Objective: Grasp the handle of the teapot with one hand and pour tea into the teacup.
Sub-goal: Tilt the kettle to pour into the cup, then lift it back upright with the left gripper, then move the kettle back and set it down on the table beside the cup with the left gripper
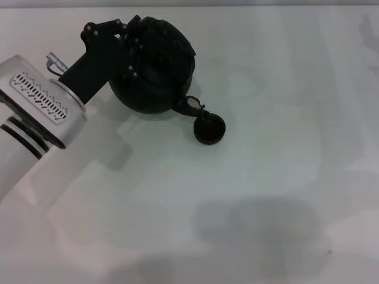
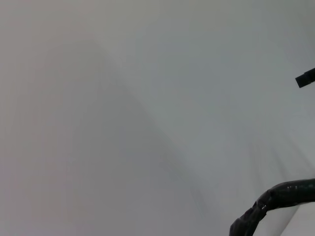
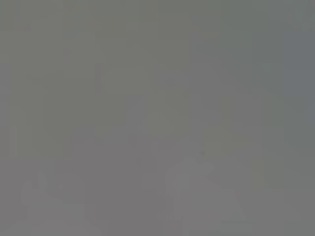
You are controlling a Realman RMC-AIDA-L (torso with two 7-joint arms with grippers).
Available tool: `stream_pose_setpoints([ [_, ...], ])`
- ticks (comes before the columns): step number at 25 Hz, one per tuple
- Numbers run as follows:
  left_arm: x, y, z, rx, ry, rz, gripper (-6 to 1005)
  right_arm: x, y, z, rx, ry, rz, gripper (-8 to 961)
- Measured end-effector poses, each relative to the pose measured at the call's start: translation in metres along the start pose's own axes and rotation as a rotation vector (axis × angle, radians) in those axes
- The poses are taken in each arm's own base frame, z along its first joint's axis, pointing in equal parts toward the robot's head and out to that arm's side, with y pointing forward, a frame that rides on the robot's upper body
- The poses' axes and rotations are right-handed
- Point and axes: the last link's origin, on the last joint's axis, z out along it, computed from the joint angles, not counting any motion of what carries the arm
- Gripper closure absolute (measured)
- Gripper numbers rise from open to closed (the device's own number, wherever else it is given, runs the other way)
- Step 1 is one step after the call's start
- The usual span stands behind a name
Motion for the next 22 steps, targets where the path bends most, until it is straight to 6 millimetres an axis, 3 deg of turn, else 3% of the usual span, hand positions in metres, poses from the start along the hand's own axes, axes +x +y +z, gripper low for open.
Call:
stream_pose_setpoints([
  [6, -0.002, -0.003, -0.006, 0.118, -0.028, -0.099, 905, 0.000, -0.002, -0.001, 0.004, 0.001, -0.001, 82],
  [12, -0.003, -0.004, -0.024, 0.267, -0.022, -0.253, 905, -0.001, -0.002, 0.000, 0.003, -0.003, -0.003, 83],
  [22, -0.009, 0.011, -0.047, 0.450, -0.087, -0.500, 906, -0.005, 0.000, 0.004, -0.014, -0.013, -0.016, 82],
])
